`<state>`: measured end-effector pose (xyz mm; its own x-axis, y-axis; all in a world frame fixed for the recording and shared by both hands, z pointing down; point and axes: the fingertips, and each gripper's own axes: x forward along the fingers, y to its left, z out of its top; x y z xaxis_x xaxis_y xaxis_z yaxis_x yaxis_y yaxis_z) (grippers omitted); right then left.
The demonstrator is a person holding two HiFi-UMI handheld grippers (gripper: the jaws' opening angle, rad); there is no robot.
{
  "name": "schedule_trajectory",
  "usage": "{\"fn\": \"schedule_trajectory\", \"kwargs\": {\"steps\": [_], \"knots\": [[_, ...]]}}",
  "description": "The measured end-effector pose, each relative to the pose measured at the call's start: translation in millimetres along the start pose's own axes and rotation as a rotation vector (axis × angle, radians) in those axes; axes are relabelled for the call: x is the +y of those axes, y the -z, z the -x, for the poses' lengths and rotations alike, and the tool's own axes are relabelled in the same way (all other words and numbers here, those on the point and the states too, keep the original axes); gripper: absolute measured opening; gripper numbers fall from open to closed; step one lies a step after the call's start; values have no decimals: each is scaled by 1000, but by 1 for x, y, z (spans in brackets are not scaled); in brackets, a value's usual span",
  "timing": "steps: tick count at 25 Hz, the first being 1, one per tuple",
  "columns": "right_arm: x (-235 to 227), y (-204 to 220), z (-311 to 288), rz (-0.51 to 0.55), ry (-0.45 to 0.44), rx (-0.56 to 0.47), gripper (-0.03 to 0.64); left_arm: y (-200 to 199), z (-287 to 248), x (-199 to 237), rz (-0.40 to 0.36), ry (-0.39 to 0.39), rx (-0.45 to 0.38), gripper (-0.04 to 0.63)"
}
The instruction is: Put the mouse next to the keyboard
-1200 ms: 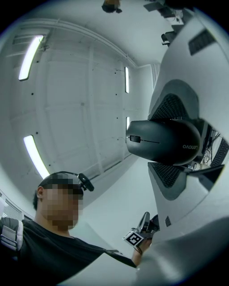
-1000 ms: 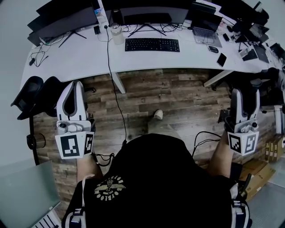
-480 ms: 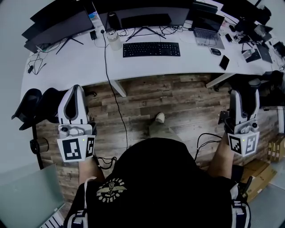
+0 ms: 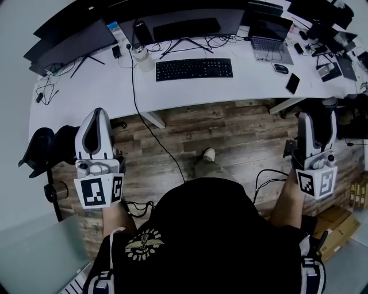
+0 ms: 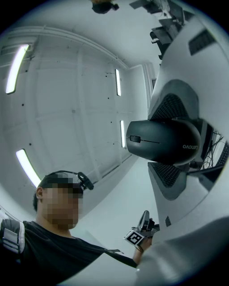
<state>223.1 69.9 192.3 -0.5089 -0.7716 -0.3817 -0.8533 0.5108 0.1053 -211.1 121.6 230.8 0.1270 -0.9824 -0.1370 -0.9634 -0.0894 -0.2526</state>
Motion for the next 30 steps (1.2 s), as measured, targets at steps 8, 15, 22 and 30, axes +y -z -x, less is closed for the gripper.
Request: {"fn": "schedule_trajectory", "kwargs": {"steps": [8, 15, 22, 30], "knots": [[-40, 21, -23, -15, -10, 12, 295, 1, -45, -13, 9, -10, 5, 2], [-82, 33, -53, -40, -26, -14, 295, -9, -89, -23, -12, -34, 3, 2], [-117, 50, -75, -75, -57, -34, 295, -15, -113, -35, -31, -73, 2, 2], [-129, 58, -91, -101, -83, -62, 295, -16, -112, -35, -44, -114, 19, 2]]}}
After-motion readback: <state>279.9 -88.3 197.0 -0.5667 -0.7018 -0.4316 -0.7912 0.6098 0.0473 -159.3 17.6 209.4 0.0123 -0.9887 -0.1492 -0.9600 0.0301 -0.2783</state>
